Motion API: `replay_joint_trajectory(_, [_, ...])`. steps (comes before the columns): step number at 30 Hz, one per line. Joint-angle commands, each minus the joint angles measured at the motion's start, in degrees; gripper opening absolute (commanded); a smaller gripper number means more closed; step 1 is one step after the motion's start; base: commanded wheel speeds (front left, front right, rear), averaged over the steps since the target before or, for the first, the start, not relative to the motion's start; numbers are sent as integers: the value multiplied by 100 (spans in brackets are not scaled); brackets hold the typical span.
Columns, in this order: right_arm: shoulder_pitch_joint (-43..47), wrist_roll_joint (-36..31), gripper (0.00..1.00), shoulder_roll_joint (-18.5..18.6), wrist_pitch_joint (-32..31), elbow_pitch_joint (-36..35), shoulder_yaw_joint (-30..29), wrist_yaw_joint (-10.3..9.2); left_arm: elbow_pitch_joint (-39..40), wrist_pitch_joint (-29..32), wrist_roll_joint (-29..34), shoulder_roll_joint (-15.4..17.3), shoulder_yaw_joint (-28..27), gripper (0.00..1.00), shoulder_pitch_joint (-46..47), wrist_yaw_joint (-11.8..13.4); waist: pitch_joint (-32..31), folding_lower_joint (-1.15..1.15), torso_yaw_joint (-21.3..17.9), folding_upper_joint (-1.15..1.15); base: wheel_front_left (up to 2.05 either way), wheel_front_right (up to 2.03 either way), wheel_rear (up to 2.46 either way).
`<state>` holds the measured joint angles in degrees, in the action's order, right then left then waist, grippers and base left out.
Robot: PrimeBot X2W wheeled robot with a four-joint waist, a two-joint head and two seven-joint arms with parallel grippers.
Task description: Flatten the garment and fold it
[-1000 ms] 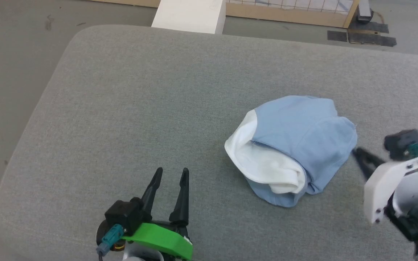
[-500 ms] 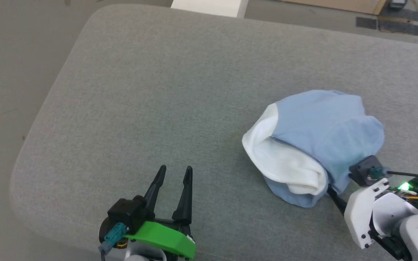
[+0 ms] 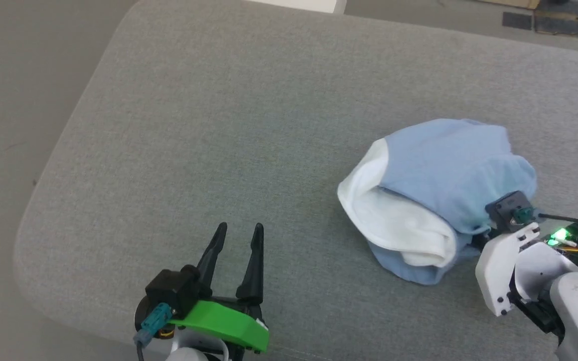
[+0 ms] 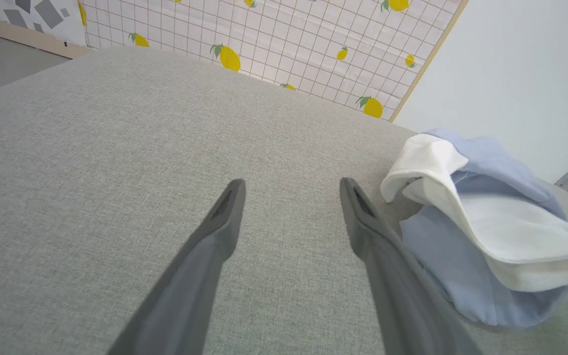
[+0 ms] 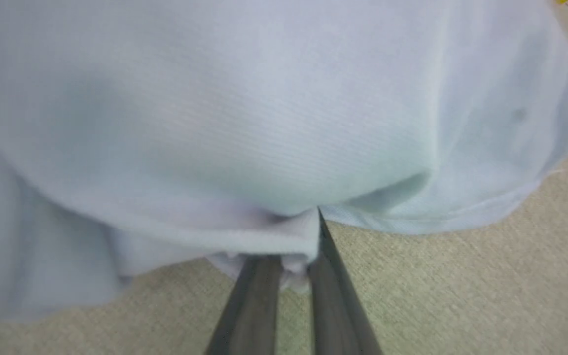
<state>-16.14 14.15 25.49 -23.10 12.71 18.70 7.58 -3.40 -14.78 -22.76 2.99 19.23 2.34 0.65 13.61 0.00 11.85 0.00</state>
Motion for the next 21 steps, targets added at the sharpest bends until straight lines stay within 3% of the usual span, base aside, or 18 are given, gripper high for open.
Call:
replay_joint_trajectory(1, [8,74,0,-40,45,-86,-83,-9,-10,-22,-14,-12,-28,100,48,19,-134,0,-140,0,0,0,0])
replay_joint_trajectory(11, [-226,60,0,37,-71,-858,-1123,-9,-104,-22,67,-12,-150,100,-110,-86,-481,0,-687,0,0,0,0])
replay_joint_trajectory(15, [-209,-211,0,282,-66,-723,-1713,-9,-136,-22,101,-12,-141,100,-92,-124,-475,0,-790,0,0,0,0])
replay_joint_trajectory(21, [504,-766,0,706,36,-193,-2665,-9,-200,-22,179,-12,-119,100,-80,-177,-377,0,-756,0,0,0,0])
